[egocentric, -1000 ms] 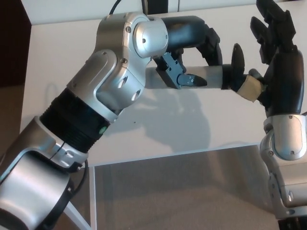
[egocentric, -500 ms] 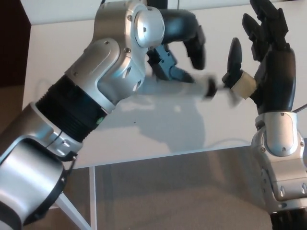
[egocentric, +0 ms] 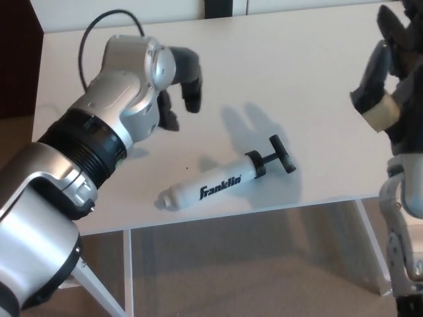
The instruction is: The robot walks towards a desk on which an air pump is kept in the middle. It lifts it up and holds it with its left hand and uses its right hand to compress it by pushing its handle inwards.
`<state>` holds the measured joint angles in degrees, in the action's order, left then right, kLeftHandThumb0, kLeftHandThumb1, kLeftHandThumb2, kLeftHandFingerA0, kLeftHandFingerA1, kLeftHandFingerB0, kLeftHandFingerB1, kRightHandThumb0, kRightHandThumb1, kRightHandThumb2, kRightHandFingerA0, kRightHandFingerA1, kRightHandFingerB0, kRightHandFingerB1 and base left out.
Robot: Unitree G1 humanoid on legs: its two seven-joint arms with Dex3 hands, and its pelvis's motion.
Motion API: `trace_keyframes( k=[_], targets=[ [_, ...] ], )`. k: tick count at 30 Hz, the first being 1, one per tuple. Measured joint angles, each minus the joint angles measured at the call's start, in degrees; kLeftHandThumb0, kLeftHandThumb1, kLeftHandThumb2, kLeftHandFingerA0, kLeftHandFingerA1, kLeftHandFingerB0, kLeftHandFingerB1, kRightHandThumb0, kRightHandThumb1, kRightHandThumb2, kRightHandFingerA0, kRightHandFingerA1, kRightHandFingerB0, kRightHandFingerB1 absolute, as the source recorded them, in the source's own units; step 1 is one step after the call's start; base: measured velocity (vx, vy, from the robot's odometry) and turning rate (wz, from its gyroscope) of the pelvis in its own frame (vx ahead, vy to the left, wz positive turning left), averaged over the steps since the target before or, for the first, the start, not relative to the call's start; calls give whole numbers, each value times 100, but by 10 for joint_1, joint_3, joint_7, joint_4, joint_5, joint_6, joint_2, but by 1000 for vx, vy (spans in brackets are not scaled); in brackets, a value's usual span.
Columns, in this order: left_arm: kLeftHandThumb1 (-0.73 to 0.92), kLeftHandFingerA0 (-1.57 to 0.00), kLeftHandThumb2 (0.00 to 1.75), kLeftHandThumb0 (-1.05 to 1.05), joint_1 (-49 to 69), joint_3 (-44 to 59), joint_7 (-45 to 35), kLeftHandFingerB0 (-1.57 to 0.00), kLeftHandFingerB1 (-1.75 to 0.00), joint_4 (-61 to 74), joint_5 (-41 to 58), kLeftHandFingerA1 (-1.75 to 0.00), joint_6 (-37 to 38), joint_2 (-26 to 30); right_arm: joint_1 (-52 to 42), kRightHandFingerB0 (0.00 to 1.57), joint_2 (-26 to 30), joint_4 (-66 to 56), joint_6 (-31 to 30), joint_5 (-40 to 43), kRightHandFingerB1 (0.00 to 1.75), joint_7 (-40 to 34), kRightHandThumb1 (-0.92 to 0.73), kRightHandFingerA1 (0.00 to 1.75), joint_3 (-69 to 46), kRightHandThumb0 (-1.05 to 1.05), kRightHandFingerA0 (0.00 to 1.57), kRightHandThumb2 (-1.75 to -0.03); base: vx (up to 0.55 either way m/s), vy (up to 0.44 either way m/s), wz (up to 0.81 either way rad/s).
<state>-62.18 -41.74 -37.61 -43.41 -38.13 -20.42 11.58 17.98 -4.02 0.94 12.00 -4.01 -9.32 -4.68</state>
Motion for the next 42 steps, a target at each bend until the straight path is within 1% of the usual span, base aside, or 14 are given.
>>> trace_keyframes(
  k=[1, 4, 8, 9, 15, 16, 18, 19, 21, 27, 28, 39, 40, 42],
  targets=[
    [56, 0, 88, -91, 1, -1, 5, 0, 0, -6, 0, -3, 2, -1, -3, 5, 0, -5, 0, 0, 39, 1, -77, 44, -1, -79, 12, -112, 0, 0, 0],
    [54, 0, 89, -93, 5, -2, 31, 0, -1, -31, 0, 0, 10, -5, -21, 1, 0, -37, 0, 1, 37, 4, -79, 44, -3, -82, 12, -113, 0, 0, 0],
    [57, 0, 95, -98, 8, -2, 63, 0, 0, -51, 0, 0, 20, -8, -40, 3, 1, -79, 0, 2, 38, 9, -79, 46, -5, -82, 16, -114, 0, 0, 0],
    [68, 0, 61, -94, 8, -1, 68, 0, 0, -53, 0, 0, 22, -8, -43, 13, 1, -85, 0, 2, 26, 9, -92, 28, -5, -80, 16, -73, 0, 0, 0],
    [58, 0, 96, -94, 18, 19, 112, 0, -4, -33, 2, 0, 39, -1, -71, 0, 6, -140, 0, 5, 47, 18, -46, 48, -10, -37, 0, -107, 0, 0, 0],
    [55, 0, 94, -89, 24, 31, 116, 0, -8, -8, 3, -3, 43, 6, -79, 14, 9, -151, 0, 8, 26, 20, -92, 28, -12, -85, 17, -69, 0, 0, 0],
    [55, 0, 94, -89, 33, 45, 117, 0, -8, 24, 4, -3, 45, 16, -88, 14, 12, -160, 0, 9, 26, 23, -92, 28, -13, -85, 17, -69, 0, 0, 0],
    [54, 0, 92, -90, 39, 53, 117, 0, -7, 43, 5, 0, 46, 21, -93, 4, 15, -165, 0, 10, 33, 25, -71, 41, -14, -80, 5, -111, 0, 0, 0],
    [54, 0, 92, -90, 49, 66, 117, 0, -7, 71, 7, 0, 47, 27, -100, 10, 18, -173, 0, 12, 23, 27, -91, 26, -17, -85, 14, -69, 0, 0, 0],
    [52, -1, 86, -84, 112, 127, 115, -9, -11, 186, 17, 0, 51, 50, -145, 0, 32, -201, 0, 22, 48, 37, -45, 48, -33, -37, 0, -107, 0, 0, 0],
    [52, -6, 56, -70, 125, 140, 114, -12, -25, 203, 20, -27, 51, 52, -156, 18, 35, -206, 0, 24, 27, 39, -91, 31, -36, -81, 25, -69, 0, 0, 0],
    [26, -2, 93, -39, 263, 284, 91, 0, -48, 321, 90, -52, 51, 83, -254, 19, 45, -242, 0, 40, 27, 50, -92, 28, -65, -86, 19, -70, 0, 0, 0],
    [61, -2, 105, -92, 285, 302, 86, -8, -37, 329, 101, -39, 51, 86, -266, 18, 45, -244, 0, 43, 27, 51, -92, 27, -68, -88, 18, -69, 0, 0, 0],
    [54, -9, 95, -91, 338, 344, 76, -16, -42, 346, 124, -31, 51, 92, -293, 22, 45, -250, 0, 46, 28, 54, -92, 28, -74, -83, 20, -69, 0, 0, 0]
  ],
)
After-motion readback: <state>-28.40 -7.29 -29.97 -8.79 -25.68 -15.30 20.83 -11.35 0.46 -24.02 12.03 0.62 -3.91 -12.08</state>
